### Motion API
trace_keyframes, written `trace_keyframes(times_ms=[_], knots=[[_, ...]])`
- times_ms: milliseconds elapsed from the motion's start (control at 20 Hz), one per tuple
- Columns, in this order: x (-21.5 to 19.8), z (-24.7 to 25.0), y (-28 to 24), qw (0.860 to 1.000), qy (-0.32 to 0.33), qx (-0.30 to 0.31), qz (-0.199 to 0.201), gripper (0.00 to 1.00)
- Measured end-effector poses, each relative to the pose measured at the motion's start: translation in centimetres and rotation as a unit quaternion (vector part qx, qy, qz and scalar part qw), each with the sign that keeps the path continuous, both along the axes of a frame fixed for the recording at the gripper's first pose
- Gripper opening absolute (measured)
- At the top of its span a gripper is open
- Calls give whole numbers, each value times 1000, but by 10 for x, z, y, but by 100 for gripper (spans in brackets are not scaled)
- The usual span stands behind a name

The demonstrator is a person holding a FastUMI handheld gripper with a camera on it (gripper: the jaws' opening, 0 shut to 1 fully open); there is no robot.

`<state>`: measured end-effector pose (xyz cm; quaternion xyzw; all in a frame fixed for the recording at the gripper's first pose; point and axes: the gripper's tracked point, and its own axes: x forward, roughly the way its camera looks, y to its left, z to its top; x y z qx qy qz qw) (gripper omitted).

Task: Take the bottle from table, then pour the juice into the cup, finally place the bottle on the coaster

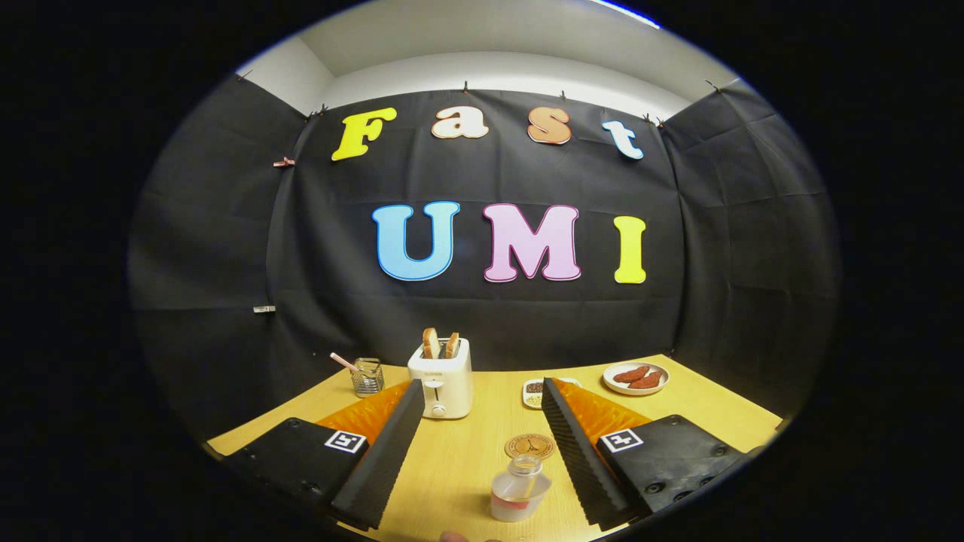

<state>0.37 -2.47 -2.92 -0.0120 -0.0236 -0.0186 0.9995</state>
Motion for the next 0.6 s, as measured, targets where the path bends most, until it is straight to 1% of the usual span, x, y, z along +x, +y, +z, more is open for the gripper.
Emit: trace_keyframes(times_ms=[200,300,450,600], knots=[[-1,-47,-10,1000,5,6,-5,96],[0,-74,-18,1000,15,18,-14,96],[3,-111,-35,998,20,29,-43,97],[13,-143,-38,998,31,27,-48,98]])
